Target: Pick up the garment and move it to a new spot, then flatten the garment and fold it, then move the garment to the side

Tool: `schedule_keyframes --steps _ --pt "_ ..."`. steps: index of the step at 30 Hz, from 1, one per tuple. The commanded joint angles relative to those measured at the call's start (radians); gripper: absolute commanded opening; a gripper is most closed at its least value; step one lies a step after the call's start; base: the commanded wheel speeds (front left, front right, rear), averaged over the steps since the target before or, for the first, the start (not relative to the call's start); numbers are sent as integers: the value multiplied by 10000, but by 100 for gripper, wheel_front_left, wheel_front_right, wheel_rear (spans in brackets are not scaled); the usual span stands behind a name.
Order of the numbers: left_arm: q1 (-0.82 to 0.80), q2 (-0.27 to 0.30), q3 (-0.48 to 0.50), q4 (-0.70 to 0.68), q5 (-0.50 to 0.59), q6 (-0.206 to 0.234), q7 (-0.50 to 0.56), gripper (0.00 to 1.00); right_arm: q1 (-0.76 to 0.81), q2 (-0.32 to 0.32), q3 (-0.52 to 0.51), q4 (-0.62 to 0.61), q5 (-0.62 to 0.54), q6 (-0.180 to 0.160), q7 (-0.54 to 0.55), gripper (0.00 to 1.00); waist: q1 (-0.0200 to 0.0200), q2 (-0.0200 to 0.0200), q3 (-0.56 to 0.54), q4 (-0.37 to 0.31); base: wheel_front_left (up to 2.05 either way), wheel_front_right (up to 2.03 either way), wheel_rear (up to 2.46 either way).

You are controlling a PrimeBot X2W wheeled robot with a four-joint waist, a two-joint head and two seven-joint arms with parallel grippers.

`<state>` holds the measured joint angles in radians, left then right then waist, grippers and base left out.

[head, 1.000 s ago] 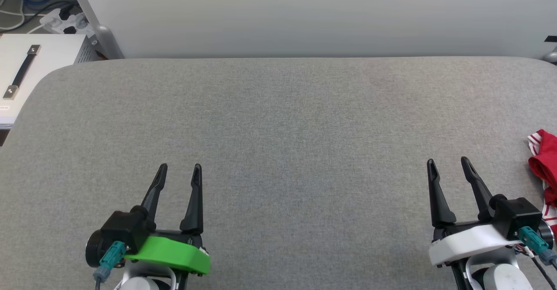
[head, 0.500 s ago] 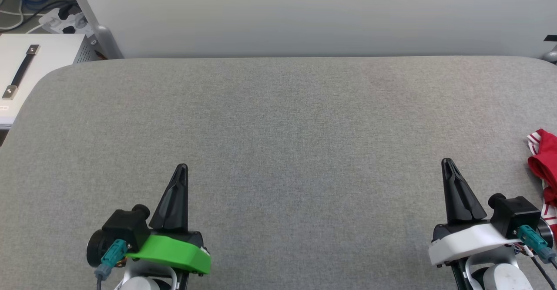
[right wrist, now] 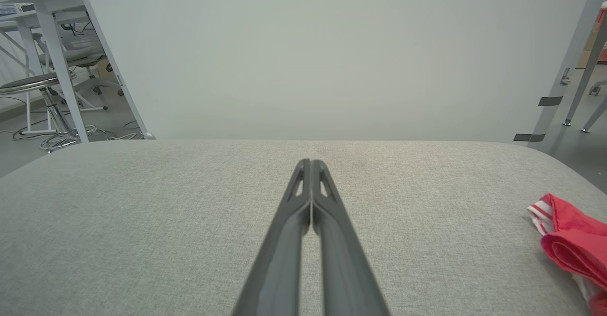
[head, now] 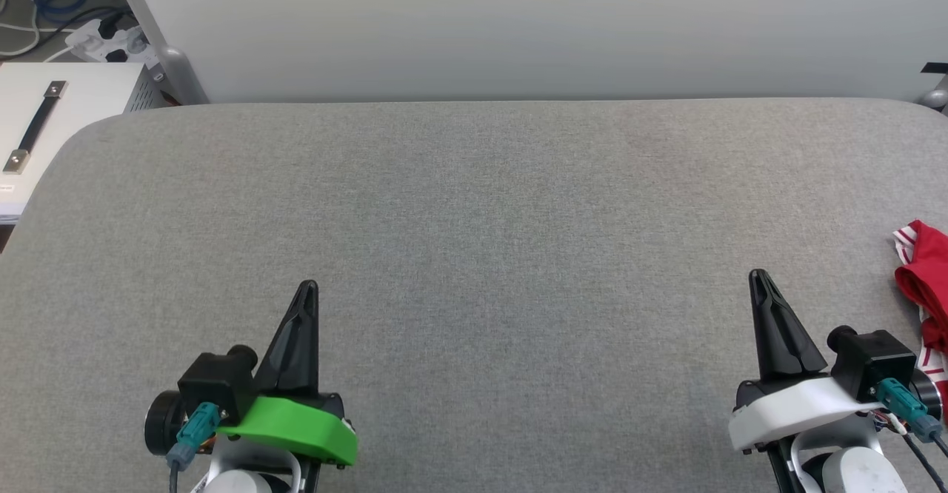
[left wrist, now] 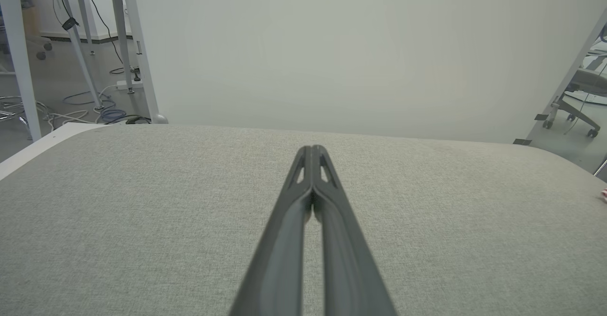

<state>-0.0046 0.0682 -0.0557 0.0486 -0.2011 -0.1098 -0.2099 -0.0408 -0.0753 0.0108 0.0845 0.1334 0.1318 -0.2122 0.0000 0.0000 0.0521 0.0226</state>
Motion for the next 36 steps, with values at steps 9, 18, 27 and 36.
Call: schedule_keyframes --steps 9,18,27,36 --pt "12 -41 96 -103 299 154 221 0 104 41 -3 -134 -220 -3 236 0 0 0 -48 -21 0 0 0" --pt "15 -54 141 -140 464 245 403 0 134 61 -13 -203 -327 -4 418 0 0 0 -94 -41 0 0 0" --pt "18 -68 184 -176 626 334 581 0 163 81 -23 -270 -433 -5 597 0 0 0 -139 -60 0 0 0" --pt "22 -81 229 -214 793 426 763 0 192 102 -33 -339 -541 -5 780 0 0 0 -184 -80 0 0 0"
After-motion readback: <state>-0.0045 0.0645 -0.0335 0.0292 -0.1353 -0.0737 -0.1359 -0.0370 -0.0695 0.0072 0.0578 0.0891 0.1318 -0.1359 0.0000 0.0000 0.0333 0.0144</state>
